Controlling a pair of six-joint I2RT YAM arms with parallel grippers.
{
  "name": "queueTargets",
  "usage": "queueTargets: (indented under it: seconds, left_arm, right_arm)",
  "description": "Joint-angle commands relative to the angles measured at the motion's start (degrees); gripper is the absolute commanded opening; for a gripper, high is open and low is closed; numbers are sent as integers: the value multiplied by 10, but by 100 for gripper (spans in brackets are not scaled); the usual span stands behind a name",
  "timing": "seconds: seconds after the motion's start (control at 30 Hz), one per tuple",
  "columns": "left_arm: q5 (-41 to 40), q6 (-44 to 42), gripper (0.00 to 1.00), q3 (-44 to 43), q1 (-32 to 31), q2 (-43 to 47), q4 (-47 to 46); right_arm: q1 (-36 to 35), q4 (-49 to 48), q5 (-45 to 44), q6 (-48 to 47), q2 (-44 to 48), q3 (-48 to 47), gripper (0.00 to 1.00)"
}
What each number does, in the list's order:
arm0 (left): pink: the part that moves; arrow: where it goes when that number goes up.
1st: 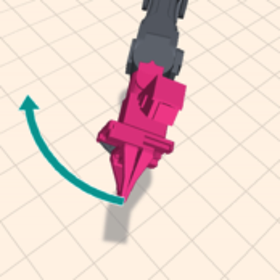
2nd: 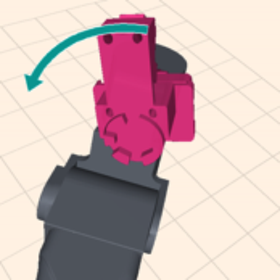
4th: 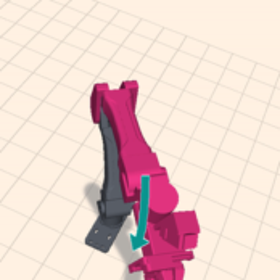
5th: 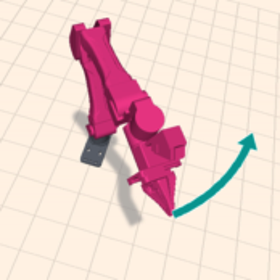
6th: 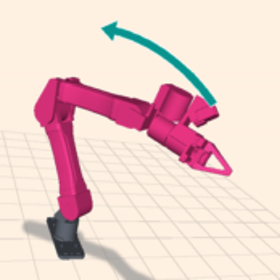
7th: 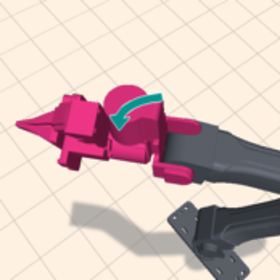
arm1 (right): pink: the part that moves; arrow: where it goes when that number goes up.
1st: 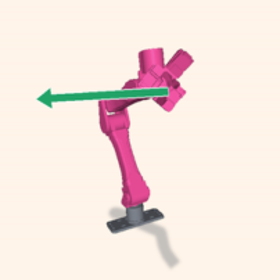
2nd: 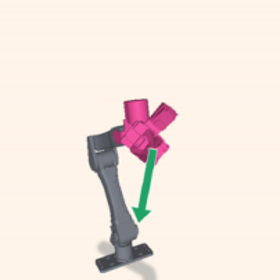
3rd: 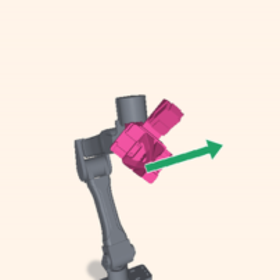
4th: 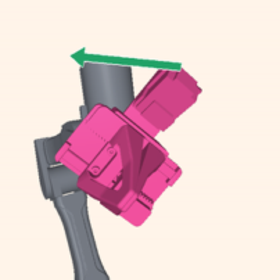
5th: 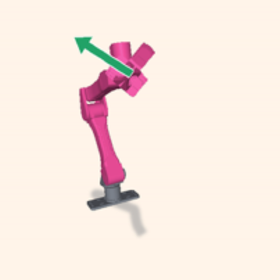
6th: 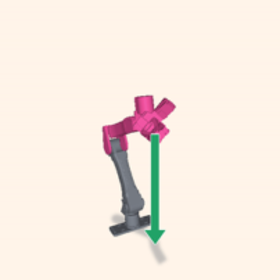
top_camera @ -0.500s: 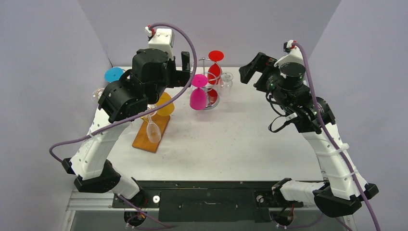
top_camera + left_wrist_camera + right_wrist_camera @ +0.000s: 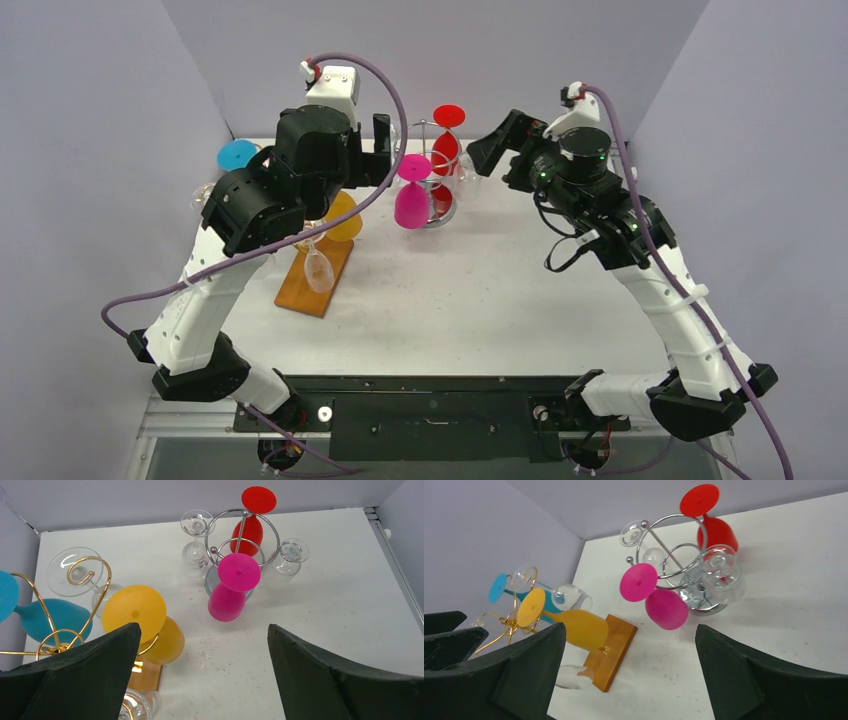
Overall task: Take the wine glass off the wine glass rack
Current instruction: Pick up the wine glass from the wine rack.
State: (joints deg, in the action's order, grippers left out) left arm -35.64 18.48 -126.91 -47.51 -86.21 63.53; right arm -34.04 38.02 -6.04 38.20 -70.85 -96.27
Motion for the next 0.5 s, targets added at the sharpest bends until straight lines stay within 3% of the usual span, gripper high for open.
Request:
queueTargets:
  seconds: [0.0,0.2,0.47]
  left_arm:
    - [-19,8,96,0,2,40,-1]
    - [-39,13,96,24,2,84,-1]
    - [-34,19,96,72,1,138,-15]
  right_arm:
    - [-34,-50,46,42,-44,1,95]
    - [-76,-126,124,107,-112,-8,87]
    - [-118,-191,184,171,-211,-51,68]
